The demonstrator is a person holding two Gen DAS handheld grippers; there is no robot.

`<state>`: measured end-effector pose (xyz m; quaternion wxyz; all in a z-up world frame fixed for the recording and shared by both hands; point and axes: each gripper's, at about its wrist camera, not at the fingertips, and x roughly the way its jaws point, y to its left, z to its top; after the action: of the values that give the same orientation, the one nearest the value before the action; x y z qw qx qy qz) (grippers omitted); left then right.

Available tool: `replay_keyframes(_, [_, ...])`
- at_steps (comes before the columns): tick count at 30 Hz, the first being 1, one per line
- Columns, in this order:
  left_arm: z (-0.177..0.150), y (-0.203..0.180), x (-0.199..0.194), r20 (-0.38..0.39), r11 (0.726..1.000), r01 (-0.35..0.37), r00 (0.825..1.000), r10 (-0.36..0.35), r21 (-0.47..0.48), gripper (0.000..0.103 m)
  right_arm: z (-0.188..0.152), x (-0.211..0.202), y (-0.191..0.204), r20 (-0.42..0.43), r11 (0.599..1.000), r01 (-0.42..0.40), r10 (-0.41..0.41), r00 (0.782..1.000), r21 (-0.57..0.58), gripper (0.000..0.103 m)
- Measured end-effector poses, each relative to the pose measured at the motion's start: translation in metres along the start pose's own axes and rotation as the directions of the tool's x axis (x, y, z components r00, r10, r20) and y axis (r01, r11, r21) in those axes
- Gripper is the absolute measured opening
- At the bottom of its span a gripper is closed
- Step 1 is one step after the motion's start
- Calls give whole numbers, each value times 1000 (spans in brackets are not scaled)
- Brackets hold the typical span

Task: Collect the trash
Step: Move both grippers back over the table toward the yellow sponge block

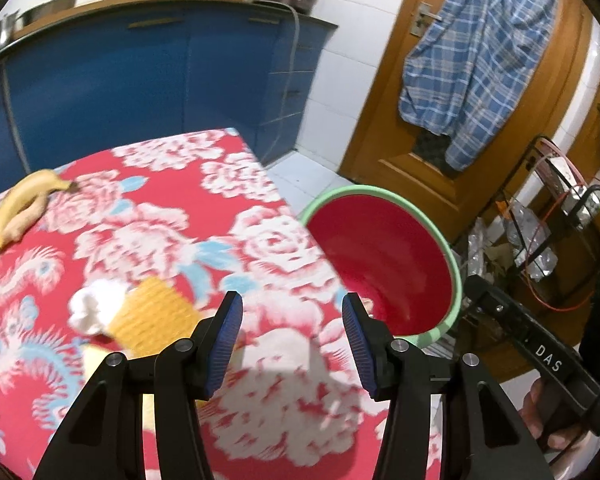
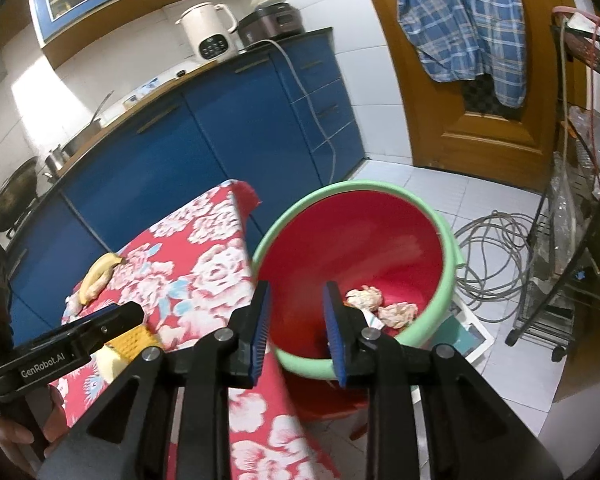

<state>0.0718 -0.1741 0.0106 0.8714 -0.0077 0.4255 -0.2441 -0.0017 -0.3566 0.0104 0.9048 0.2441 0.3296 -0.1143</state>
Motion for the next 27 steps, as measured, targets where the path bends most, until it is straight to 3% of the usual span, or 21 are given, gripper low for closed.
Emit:
replay_keyframes(12, [-22, 53, -21, -4, 990, -102, 995, 102, -98, 61, -11, 4, 34, -34, 998, -51, 50, 998, -49, 31])
replay_keyframes(27, [-40, 91, -10, -69, 966, -175, 984, 165, -190, 70, -19, 8, 56, -63, 993, -73, 67, 996, -94, 32])
